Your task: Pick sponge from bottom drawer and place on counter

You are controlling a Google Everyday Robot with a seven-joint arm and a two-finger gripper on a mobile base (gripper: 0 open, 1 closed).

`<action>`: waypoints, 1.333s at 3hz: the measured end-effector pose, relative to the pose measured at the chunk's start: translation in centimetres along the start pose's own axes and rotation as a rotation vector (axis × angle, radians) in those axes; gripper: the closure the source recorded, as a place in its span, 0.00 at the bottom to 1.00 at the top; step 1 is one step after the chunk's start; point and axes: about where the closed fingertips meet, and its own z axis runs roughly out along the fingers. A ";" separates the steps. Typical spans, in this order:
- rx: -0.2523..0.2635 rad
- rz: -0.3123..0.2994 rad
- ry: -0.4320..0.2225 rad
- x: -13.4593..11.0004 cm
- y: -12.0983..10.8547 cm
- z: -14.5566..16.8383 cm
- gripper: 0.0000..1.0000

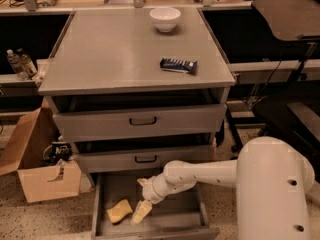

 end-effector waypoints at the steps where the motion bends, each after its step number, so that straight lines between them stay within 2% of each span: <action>1: -0.013 0.009 -0.016 1.0 -0.9 2.3 0.00; 2: 0.014 0.026 -0.056 3.7 -3.9 7.2 0.00; 3: 0.063 0.062 -0.108 6.3 -6.6 11.5 0.00; 4: 0.089 0.070 -0.101 7.7 -7.9 14.7 0.00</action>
Offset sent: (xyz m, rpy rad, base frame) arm 0.0615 0.0332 -0.1764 0.1013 -0.0073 -0.1164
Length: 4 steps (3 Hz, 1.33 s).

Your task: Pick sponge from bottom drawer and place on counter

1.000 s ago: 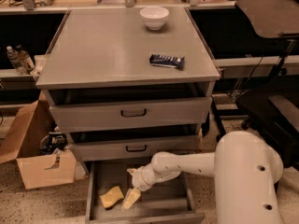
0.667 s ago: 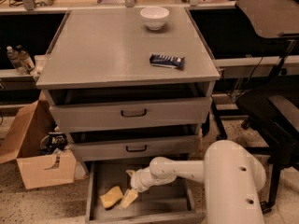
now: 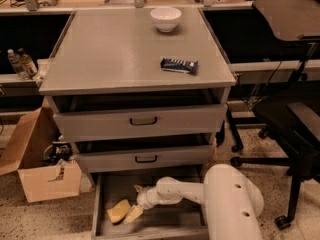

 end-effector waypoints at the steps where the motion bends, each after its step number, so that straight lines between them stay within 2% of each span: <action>1: -0.014 0.012 0.018 1.4 -0.4 3.1 0.00; 2: -0.055 0.013 0.041 2.3 -0.4 6.6 0.03; 4: -0.049 0.007 0.040 1.9 -0.3 6.4 0.49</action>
Offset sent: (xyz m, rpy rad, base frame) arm 0.0087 0.0468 -0.0809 -0.0353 0.0691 0.0601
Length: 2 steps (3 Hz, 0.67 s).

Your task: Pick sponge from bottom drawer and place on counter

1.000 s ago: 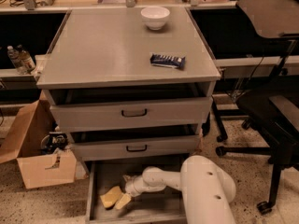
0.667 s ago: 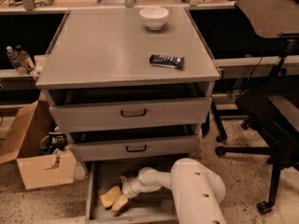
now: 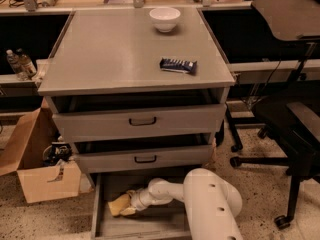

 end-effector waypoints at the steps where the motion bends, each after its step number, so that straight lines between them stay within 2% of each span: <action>1: 0.054 -0.037 -0.018 -0.9 -0.3 -1.7 0.73; 2: 0.120 -0.091 -0.059 -2.4 0.2 -4.6 0.95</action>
Offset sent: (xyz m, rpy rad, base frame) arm -0.0005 -0.0395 0.0939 0.0569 -0.2783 -0.0663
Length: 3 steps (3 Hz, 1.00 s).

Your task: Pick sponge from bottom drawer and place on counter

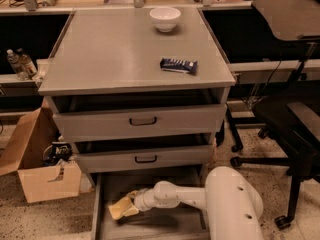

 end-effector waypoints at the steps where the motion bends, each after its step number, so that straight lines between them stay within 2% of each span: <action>1: 0.049 -0.114 -0.083 -3.8 1.2 -4.4 1.00; 2: 0.050 -0.174 -0.167 -5.4 3.8 -10.6 1.00; 3: 0.083 -0.150 -0.180 -3.9 3.6 -13.5 1.00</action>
Offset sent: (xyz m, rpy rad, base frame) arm -0.0810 -0.1102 0.1768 0.2196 -0.2600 0.0728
